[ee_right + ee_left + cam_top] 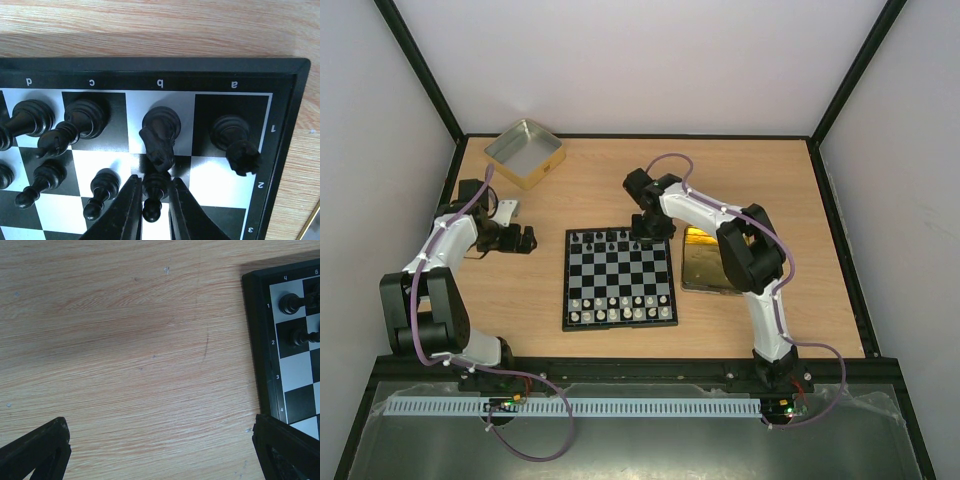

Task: Set up the chess pieces on the board
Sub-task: Place the chess piece on the chessboard, then pick up the chess piece from the storage box.

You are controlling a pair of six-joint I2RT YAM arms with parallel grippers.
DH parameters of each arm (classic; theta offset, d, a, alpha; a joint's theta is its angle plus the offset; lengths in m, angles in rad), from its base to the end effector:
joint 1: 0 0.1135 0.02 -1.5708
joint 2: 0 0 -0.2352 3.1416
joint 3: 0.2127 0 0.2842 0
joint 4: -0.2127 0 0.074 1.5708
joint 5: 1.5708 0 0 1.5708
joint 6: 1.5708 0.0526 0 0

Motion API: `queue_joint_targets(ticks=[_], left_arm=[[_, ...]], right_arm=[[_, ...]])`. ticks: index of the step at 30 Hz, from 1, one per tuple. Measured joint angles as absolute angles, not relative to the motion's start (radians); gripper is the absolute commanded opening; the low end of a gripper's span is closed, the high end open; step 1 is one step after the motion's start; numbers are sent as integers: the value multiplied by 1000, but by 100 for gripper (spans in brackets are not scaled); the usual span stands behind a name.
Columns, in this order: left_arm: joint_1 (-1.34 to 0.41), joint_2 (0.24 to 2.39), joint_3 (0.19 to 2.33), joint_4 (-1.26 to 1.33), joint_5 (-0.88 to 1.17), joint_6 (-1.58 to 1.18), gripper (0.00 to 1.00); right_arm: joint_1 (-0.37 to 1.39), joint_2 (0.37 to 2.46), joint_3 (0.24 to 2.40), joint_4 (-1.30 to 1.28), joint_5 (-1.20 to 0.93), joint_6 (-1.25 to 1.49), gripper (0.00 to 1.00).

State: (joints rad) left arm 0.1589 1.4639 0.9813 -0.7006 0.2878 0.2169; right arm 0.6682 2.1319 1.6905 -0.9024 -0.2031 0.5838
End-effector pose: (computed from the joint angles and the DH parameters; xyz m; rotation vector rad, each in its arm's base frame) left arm 0.3142 0.0352 0.1564 0.1548 2.6918 -0.2849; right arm 0.3468 0.2873 0.1259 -0.1637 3.0388 0.4545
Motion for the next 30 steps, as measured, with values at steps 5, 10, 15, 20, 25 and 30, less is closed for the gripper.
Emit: queue_joint_targets(ticks=[5, 10, 15, 20, 25, 30], left_arm=[[163, 1464, 981, -701, 288, 217, 99], [163, 1464, 981, -701, 288, 217, 99], [163, 1464, 981, -701, 288, 217, 99], [163, 1464, 981, -701, 288, 217, 99], [163, 1460, 981, -701, 289, 216, 99], [163, 1460, 981, -700, 292, 216, 99]], right_arm=[[668, 2132, 1691, -903, -200, 583, 20], [668, 2132, 1691, -904, -184, 583, 21], [668, 2103, 1691, -922, -167, 587, 24], [654, 1945, 1637, -926, -134, 606, 25], [544, 1716, 1462, -912, -89, 615, 25], [411, 1695, 1264, -900, -11, 619, 25]])
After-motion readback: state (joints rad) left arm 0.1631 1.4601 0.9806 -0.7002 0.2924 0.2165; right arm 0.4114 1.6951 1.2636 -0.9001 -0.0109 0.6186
